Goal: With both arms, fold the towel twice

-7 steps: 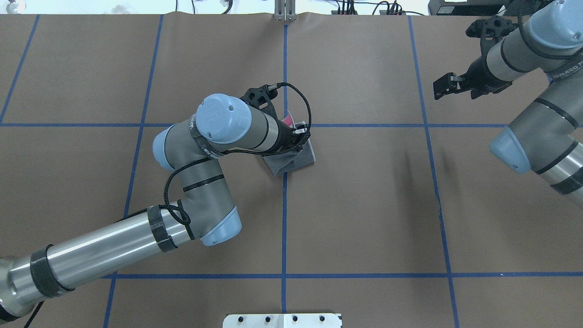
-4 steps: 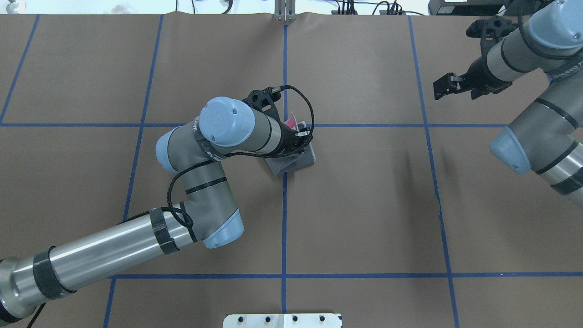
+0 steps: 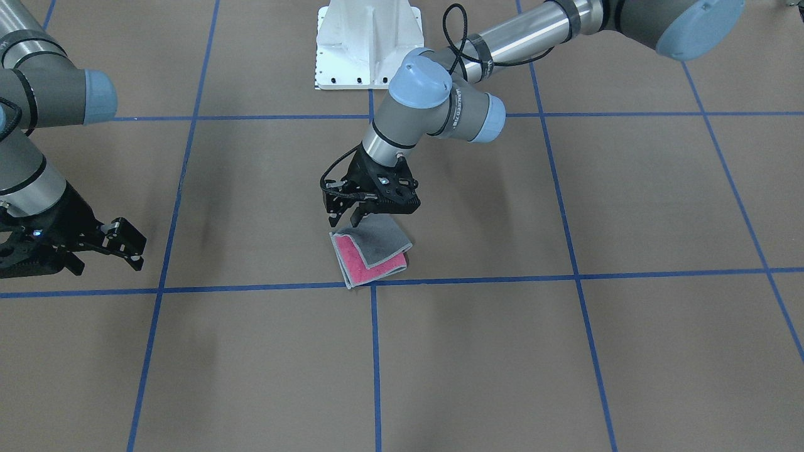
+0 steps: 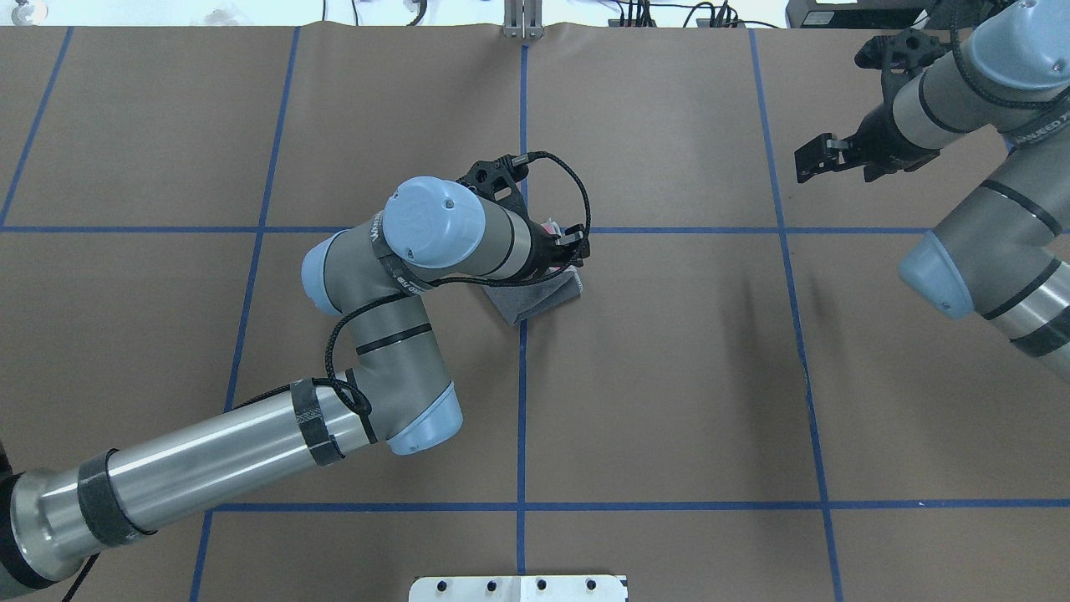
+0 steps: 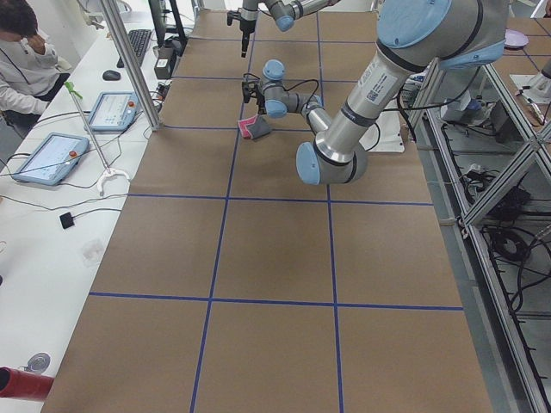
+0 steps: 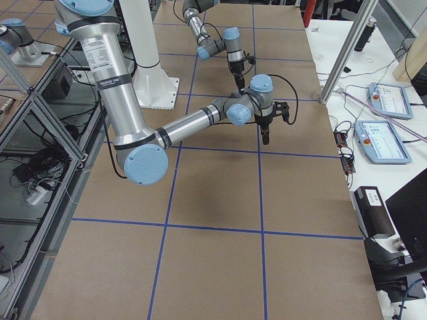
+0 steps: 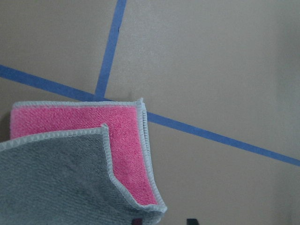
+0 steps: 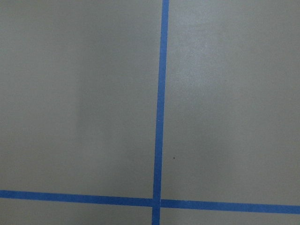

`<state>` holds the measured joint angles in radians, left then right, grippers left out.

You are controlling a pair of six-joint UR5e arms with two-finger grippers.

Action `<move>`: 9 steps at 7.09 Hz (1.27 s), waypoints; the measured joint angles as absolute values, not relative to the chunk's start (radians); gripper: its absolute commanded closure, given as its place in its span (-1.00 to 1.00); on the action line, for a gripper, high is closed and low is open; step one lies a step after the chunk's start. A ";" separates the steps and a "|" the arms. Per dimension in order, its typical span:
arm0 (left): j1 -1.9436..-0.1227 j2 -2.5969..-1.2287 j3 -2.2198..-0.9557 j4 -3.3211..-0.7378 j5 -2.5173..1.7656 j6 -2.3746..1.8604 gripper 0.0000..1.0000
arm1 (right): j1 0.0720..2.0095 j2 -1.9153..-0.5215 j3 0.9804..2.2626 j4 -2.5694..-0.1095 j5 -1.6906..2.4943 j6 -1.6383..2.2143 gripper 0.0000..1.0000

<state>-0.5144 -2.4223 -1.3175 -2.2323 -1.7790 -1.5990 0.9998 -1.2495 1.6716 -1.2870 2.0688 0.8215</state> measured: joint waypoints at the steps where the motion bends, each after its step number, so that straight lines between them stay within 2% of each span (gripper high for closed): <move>1: -0.516 -2.425 -1.321 -2.229 -1.779 -1.600 -1.00 | 0.999 -1.248 1.670 -1.287 2.069 0.819 -1.00; 3: -0.530 -2.430 -1.351 -2.168 -1.787 -1.590 -1.00 | 1.011 -1.247 1.664 -1.296 2.073 0.808 -1.00; 4: -0.544 -2.430 -1.411 -2.044 -1.799 -1.545 -1.00 | 1.032 -1.253 1.658 -1.306 2.083 0.779 -1.00; 7: -0.605 -2.413 -1.704 -1.468 -1.822 -1.186 -1.00 | 1.167 -1.294 1.654 -1.442 2.137 0.487 -1.00; 9: -0.692 -2.343 -1.862 -1.219 -1.847 -0.921 -1.00 | 1.297 -1.345 1.656 -1.525 2.167 0.237 -1.00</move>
<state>-0.6918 -2.3427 -1.8616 -1.2193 -1.8471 -0.9207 1.2972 -1.3447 1.6564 -1.5251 2.1668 0.2372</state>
